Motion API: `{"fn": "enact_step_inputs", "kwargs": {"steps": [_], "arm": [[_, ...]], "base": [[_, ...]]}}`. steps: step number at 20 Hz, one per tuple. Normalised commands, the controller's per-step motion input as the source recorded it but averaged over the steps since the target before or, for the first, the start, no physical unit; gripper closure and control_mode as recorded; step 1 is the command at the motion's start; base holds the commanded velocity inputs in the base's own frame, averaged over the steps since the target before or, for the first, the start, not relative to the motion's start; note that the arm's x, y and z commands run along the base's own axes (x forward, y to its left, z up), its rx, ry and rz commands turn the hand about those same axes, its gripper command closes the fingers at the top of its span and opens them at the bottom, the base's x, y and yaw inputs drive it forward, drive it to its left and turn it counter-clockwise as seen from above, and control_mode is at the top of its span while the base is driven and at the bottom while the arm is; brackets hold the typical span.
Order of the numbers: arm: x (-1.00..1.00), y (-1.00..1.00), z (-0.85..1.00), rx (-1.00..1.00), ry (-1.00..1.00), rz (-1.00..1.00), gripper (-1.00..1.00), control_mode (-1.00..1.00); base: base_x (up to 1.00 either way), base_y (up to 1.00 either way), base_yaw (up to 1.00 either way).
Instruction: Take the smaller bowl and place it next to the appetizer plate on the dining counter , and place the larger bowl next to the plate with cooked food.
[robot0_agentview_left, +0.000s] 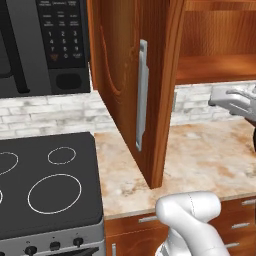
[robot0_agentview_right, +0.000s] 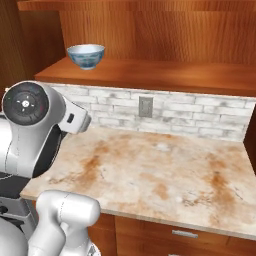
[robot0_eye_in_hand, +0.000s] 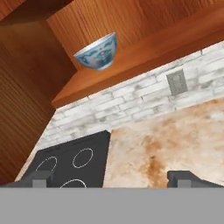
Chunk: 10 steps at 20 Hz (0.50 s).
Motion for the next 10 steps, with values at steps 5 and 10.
{"fn": "enact_step_inputs", "kwargs": {"steps": [5, 10], "arm": [[0.13, 0.00, 0.13, 0.37, 0.00, -0.16, -1.00, -1.00], [0.07, 0.03, 0.39, -0.03, -0.01, -0.09, -1.00, -1.00]], "base": [[0.00, 0.00, 0.00], [0.00, 0.00, 0.00]]}}
